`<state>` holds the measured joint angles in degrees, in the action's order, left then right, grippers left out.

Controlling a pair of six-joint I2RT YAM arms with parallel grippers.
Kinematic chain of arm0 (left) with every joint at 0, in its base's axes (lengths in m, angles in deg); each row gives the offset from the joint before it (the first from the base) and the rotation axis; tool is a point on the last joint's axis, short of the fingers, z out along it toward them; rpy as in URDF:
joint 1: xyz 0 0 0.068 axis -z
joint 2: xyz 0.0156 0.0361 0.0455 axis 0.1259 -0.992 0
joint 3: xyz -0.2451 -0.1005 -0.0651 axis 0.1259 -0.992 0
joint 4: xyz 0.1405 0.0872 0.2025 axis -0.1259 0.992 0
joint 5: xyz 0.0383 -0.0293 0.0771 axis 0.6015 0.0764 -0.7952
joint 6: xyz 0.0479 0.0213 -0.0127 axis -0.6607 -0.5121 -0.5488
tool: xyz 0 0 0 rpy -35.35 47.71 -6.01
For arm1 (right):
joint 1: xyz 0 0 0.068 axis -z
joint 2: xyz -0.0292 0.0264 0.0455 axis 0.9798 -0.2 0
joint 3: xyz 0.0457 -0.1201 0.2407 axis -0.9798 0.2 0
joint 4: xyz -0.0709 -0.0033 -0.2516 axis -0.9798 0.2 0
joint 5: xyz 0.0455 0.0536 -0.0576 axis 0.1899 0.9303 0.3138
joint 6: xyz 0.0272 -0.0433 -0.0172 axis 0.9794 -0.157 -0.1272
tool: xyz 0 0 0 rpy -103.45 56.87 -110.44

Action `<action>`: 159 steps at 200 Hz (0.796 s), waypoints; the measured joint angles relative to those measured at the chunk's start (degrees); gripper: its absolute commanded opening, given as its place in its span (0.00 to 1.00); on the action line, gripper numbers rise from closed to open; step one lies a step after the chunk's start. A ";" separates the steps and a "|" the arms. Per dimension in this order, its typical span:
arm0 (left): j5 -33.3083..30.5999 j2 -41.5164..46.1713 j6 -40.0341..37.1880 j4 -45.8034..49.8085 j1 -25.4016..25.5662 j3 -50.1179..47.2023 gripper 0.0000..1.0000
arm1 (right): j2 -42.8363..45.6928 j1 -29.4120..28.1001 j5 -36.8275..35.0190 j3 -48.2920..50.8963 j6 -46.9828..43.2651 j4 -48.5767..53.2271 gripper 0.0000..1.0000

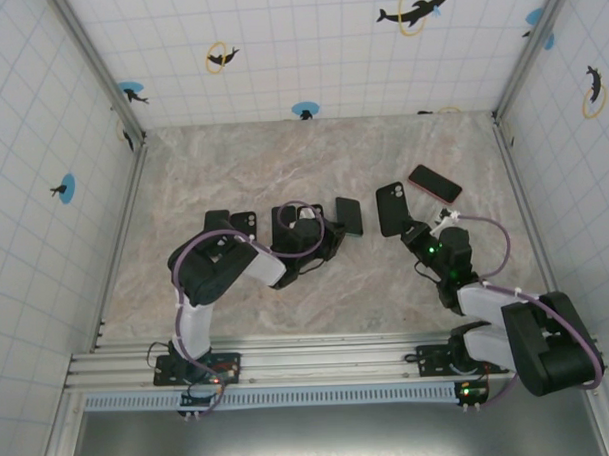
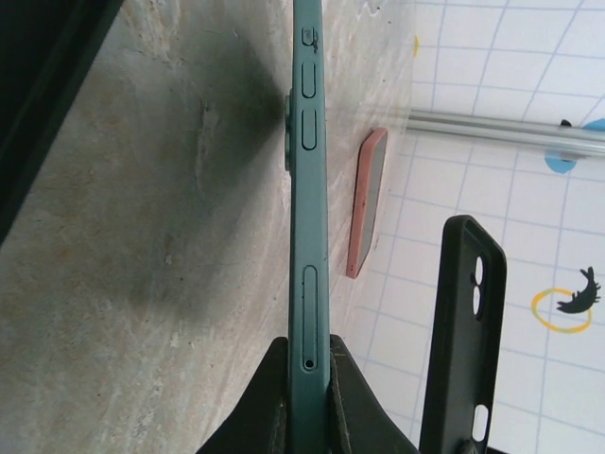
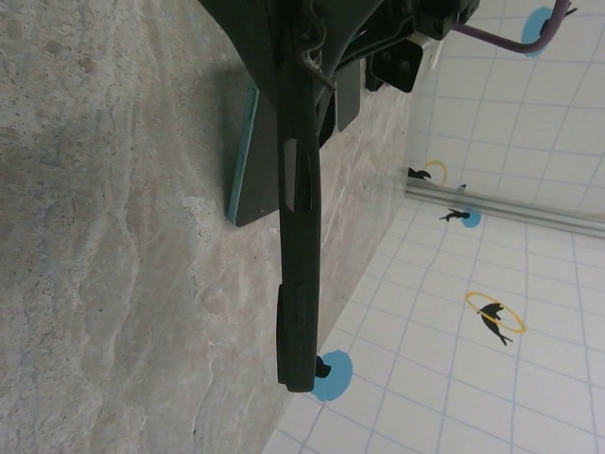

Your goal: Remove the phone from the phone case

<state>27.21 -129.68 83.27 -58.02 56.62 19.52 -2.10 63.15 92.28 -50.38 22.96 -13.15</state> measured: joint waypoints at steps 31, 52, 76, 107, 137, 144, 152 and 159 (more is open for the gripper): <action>0.02 -0.55 0.22 0.50 0.00 0.74 0.16 | -0.02 0.00 0.42 0.02 0.24 -0.07 0.00; 0.04 -0.57 0.44 1.44 0.00 1.25 0.22 | -0.24 0.02 0.61 0.09 0.46 -0.24 0.00; 0.04 -0.57 0.83 2.64 0.00 1.25 0.27 | -0.66 0.00 0.81 0.09 0.50 -0.31 0.00; 0.17 -0.57 1.51 4.07 0.07 1.27 0.35 | -0.90 0.02 0.85 0.09 0.50 -0.31 0.00; 0.44 -0.57 1.90 6.01 0.20 1.27 0.38 | -1.09 0.02 0.92 0.09 0.50 -0.31 0.00; 0.44 -0.57 1.92 6.25 0.35 1.27 0.39 | -1.20 0.02 1.01 0.09 0.50 -0.33 0.00; 0.42 -0.57 1.97 6.47 0.48 1.27 0.39 | -1.27 0.02 1.07 0.09 0.48 -0.33 0.00; 0.42 -0.57 2.01 6.56 0.63 1.27 0.40 | -1.31 0.02 1.16 0.09 0.48 -0.31 0.00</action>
<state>27.62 -130.24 85.28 -51.46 57.25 20.79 -3.42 63.18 93.44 -50.30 23.44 -13.46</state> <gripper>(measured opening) 0.391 0.068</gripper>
